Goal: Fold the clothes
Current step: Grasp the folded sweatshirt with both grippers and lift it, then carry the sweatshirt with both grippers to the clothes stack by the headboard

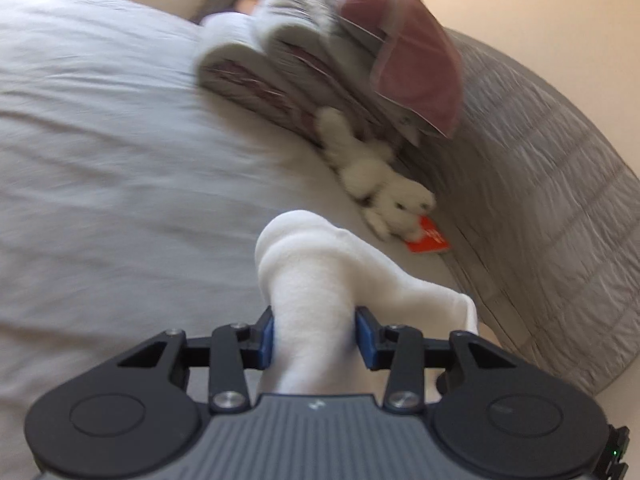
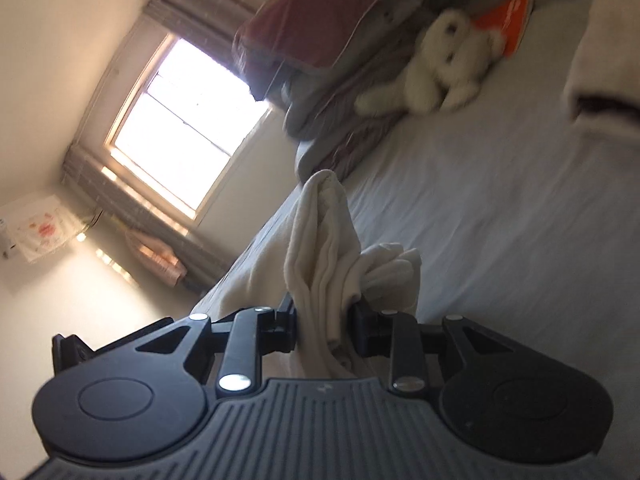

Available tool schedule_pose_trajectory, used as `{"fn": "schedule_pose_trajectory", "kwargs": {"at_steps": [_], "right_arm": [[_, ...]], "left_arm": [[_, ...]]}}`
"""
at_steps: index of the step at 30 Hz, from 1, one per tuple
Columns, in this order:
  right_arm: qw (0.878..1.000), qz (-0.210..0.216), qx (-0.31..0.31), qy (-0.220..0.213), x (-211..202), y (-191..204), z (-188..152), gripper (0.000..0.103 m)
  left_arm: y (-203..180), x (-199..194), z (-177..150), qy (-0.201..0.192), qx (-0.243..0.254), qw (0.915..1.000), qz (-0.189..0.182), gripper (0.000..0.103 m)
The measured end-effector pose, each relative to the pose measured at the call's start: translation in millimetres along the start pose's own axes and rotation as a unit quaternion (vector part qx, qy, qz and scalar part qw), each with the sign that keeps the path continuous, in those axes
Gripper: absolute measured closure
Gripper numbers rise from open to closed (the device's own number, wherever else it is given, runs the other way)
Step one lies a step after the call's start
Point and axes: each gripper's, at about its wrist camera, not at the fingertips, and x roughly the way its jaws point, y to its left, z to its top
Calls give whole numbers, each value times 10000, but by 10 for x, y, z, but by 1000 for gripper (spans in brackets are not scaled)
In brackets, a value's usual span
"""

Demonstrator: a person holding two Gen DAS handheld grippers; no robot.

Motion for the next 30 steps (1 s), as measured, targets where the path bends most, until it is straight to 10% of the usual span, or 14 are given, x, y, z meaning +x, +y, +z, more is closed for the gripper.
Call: {"fn": "schedule_pose_trajectory", "kwargs": {"at_steps": [8,16,30], "right_arm": [[9892,-833,-64,-1205,-403,-235,396,72],[9435,-2149,-453,-2483,-605,-203,476,72],[8991,-2465,-1346,-3357,-516,90,469,71]], "left_arm": [[-940,846,81,487,936,9917,-729,63],[-1821,1522,126,1047,1902,9617,-1676,63],[-2105,1591,414,1005,1689,9425,-2703,65]]}}
